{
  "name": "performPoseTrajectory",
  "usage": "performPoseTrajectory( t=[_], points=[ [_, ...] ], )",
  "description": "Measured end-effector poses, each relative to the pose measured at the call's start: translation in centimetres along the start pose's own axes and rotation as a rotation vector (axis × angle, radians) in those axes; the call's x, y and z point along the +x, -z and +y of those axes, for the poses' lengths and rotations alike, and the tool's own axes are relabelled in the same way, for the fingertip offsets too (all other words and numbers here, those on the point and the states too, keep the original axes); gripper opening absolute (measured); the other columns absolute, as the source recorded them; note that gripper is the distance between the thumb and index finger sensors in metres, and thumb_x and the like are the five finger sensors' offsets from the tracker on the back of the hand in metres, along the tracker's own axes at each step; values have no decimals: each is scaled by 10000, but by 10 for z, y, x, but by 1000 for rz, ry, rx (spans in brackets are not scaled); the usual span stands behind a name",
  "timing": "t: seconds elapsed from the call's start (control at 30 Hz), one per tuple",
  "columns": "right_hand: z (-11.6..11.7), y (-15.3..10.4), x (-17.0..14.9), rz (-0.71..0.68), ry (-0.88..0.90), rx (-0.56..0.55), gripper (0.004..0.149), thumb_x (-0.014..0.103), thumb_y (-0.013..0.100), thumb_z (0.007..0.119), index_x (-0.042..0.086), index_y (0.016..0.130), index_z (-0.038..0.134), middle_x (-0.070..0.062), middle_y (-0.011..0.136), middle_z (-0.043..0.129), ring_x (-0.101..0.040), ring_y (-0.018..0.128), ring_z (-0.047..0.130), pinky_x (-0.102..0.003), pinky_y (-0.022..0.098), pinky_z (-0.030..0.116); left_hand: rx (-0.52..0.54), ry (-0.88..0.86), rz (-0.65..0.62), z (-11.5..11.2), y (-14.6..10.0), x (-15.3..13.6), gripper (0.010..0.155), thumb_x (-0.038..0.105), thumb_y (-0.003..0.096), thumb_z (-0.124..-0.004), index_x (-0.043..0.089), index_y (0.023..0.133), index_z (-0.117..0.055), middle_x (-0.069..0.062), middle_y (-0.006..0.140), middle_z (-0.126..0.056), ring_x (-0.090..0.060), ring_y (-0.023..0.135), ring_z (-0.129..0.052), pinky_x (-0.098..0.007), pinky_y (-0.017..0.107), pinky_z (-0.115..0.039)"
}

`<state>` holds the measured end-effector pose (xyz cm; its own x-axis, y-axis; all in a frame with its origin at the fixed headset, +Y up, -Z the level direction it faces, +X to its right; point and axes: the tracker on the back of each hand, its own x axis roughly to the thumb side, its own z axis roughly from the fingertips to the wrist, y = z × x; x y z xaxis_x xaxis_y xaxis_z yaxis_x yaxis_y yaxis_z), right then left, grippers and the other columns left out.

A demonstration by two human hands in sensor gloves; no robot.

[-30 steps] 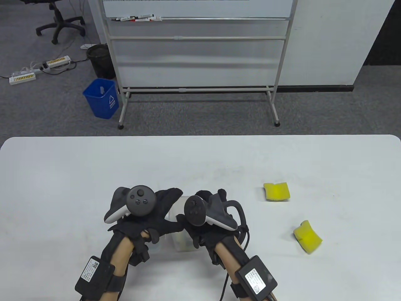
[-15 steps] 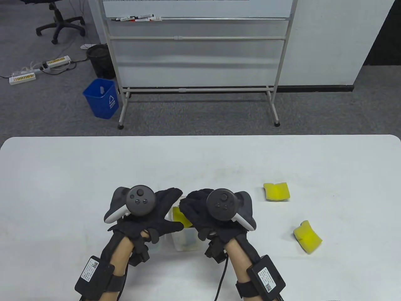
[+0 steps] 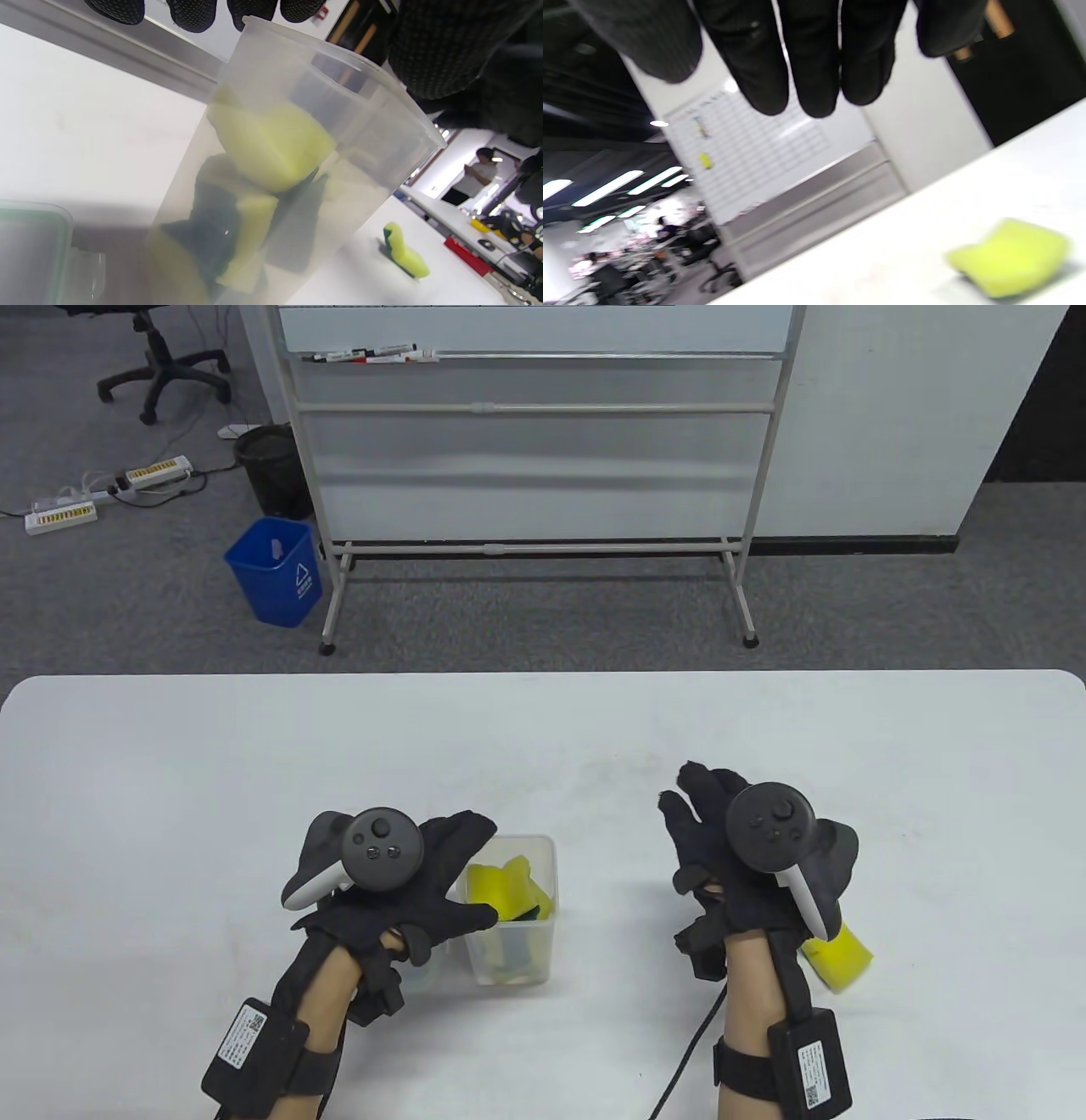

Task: Squeeze sponges into plastic airtight container

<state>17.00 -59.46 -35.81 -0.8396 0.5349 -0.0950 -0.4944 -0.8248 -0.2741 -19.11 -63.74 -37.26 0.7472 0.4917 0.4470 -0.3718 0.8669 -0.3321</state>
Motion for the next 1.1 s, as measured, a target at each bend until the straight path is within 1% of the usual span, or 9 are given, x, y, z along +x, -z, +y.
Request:
performPoseTrajectory(
  t=[0.13, 0.33, 0.4, 0.53, 0.6, 0.7, 0.8, 0.93, 1.1],
  points=[
    [13, 12, -26, 164, -43, 80, 625, 538, 501, 748, 229, 1044, 766, -127, 1108, 723, -399, 1014, 695, -650, 736, 520, 139, -66, 13, 14, -10, -10, 868, 647, 474, -719, 272, 1140, -307, -100, 1247, -332, -433, 1142, -377, -694, 775, -457],
    [13, 18, -65, 369, -44, 206, 592, 504, 512, 768, 185, 1008, 815, -157, 1108, 719, -442, 1013, 692, -654, 735, 515, 329, -42, 159, 29, -25, -27, 822, 624, 491, -693, 259, 1140, -345, -126, 1238, -360, -440, 1132, -399, -686, 771, -466],
    [16, 19, -77, 454, -57, 269, 601, 500, 513, 779, 172, 1016, 804, -186, 1105, 710, -473, 998, 704, -650, 729, 526, 338, -1, 210, 29, -26, -31, 819, 622, 492, -692, 260, 1140, -345, -131, 1237, -358, -438, 1132, -395, -686, 770, -462],
    [22, 18, -97, 558, -106, 290, 639, 491, 493, 819, 164, 1040, 773, -233, 1088, 717, -516, 964, 740, -657, 707, 556, 345, 86, 291, 26, -25, -38, 816, 619, 492, -684, 258, 1139, -341, -132, 1235, -354, -435, 1131, -394, -684, 771, -459],
    [28, 16, -105, 592, -154, 318, 643, 500, 481, 825, 221, 1057, 766, -286, 1114, 630, -541, 957, 742, -670, 694, 564, 334, 101, 309, 25, -24, -41, 814, 618, 491, -682, 259, 1138, -344, -135, 1233, -355, -437, 1129, -398, -683, 769, -465],
    [40, 13, -118, 638, -197, 392, 590, 517, 466, 810, 284, 1004, 873, -354, 1106, 554, -595, 949, 715, -695, 676, 560, 327, 95, 315, 24, -23, -42, 813, 617, 492, -680, 254, 1137, -344, -139, 1232, -352, -441, 1126, -397, -682, 767, -469],
    [52, 9, -132, 685, -227, 436, 585, 533, 459, 795, 286, 975, 915, -378, 1077, 590, -593, 933, 743, -691, 665, 582, 327, 79, 304, 24, -23, -42, 810, 615, 494, -677, 254, 1138, -344, -145, 1231, -344, -443, 1126, -386, -680, 768, -467],
    [66, 3, -148, 738, -277, 472, 641, 548, 454, 785, 210, 988, 890, -358, 1082, 574, -545, 944, 740, -663, 681, 577, 326, 69, 293, 23, -22, -42, 808, 615, 495, -674, 255, 1139, -344, -151, 1230, -342, -451, 1123, -380, -680, 768, -466],
    [60, 1, -150, 738, -254, 455, 713, 564, 455, 771, 92, 983, 846, -294, 1084, 626, -493, 924, 776, -632, 690, 586, 331, 42, 278, 24, -22, -41, 805, 614, 496, -673, 253, 1138, -348, -154, 1229, -348, -452, 1121, -388, -679, 766, -472]
  ],
)
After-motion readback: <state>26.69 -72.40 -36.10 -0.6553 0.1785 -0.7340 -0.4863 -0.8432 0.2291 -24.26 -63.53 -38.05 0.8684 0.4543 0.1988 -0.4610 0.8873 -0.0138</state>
